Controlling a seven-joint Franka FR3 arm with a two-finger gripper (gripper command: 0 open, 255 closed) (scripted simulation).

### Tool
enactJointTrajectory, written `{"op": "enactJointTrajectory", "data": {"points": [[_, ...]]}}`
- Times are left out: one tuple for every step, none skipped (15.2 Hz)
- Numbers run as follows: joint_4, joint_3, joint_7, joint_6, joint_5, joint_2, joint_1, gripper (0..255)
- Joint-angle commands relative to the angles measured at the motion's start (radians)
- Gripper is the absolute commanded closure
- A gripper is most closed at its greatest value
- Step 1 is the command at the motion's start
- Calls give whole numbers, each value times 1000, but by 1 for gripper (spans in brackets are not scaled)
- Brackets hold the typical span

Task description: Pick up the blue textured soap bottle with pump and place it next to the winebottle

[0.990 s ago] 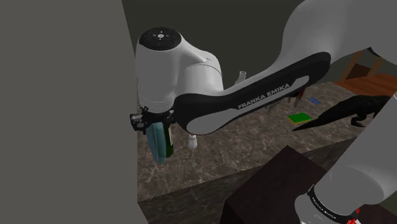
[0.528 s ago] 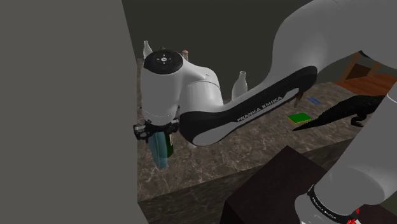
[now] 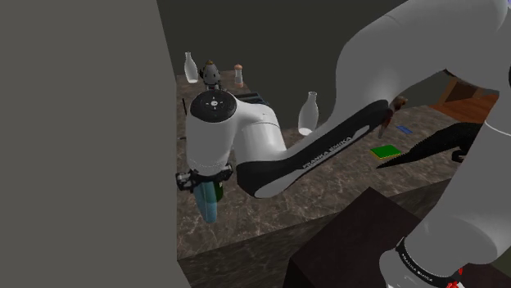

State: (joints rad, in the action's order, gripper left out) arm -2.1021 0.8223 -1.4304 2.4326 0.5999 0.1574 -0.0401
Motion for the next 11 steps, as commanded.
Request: {"op": "enactJointTrajectory", "data": {"points": [[-10, -9, -24, 16, 29, 16, 6, 255], [-13, -14, -37, 23, 46, 26, 10, 255], [-16, -19, -51, 30, 63, 36, 15, 255], [-18, -25, -65, 36, 80, 46, 20, 255], [-21, -31, -78, 43, 97, 56, 25, 255], [-23, -37, -92, 49, 114, 67, 30, 255], [-25, -44, -106, 55, 131, 77, 36, 255], [-26, -51, -120, 61, 148, 88, 41, 255], [-28, -58, -134, 67, 165, 98, 47, 255], [-29, -65, -148, 73, 183, 109, 53, 255], [-30, -73, -162, 78, 200, 120, 60, 255]]}}
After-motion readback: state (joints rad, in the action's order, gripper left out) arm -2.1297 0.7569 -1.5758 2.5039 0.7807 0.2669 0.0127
